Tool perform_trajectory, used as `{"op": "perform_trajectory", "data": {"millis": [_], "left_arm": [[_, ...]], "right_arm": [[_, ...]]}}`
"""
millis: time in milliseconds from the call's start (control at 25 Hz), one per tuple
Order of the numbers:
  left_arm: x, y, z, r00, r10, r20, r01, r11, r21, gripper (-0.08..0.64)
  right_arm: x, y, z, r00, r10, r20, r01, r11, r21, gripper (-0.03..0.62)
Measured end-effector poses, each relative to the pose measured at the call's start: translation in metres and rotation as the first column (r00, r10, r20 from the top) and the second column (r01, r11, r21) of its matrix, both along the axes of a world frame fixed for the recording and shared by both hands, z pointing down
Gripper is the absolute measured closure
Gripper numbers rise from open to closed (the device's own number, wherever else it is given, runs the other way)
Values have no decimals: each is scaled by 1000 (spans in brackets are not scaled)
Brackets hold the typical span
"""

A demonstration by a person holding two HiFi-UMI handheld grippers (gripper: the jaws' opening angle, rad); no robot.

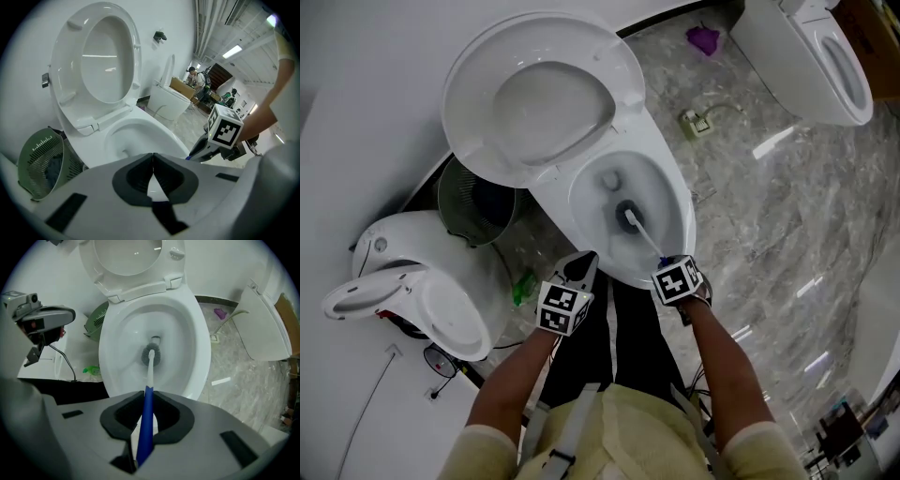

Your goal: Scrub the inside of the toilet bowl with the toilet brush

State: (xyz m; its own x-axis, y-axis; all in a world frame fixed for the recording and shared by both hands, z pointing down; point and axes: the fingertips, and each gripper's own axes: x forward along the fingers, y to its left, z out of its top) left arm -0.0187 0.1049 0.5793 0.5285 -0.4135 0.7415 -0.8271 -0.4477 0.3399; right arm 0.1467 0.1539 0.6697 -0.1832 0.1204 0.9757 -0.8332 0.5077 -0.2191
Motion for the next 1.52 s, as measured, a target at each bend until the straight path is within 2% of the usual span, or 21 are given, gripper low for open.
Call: {"op": "perform_trajectory", "data": {"millis": [160, 280, 480, 680, 1040, 1200, 1360, 1520], "left_arm": [[0, -5, 4, 1000, -17, 1, 17, 1000, 7, 548], [0, -8, 7, 1000, -18, 1, 18, 1000, 8, 548], [-2, -7, 9, 1000, -11, 0, 11, 1000, 7, 548], [-10, 1, 13, 999, -32, 5, 32, 999, -7, 548], [-26, -1, 16, 997, -73, 8, 73, 997, -7, 548], [-34, -7, 16, 995, -100, 4, 100, 995, 2, 547], [-42, -15, 17, 990, -141, -2, 141, 990, 4, 548], [-44, -19, 18, 991, -135, -2, 135, 991, 10, 548]], "right_arm": [[2, 4, 5, 1000, 8, -28, -8, 1000, 7, 520], [0, 12, 9, 999, 37, -34, -39, 999, -30, 520], [-15, 16, 7, 997, 70, 15, -69, 996, -64, 520], [-41, 14, 0, 990, 103, 100, -93, 991, -92, 520], [-76, -12, -1, 985, 96, 147, -88, 994, -61, 520], [-94, -39, -7, 976, 101, 192, -105, 994, 12, 520], [-101, -53, -6, 976, 103, 194, -111, 993, 33, 520], [-101, -55, -1, 980, 114, 166, -117, 993, 11, 520]]}}
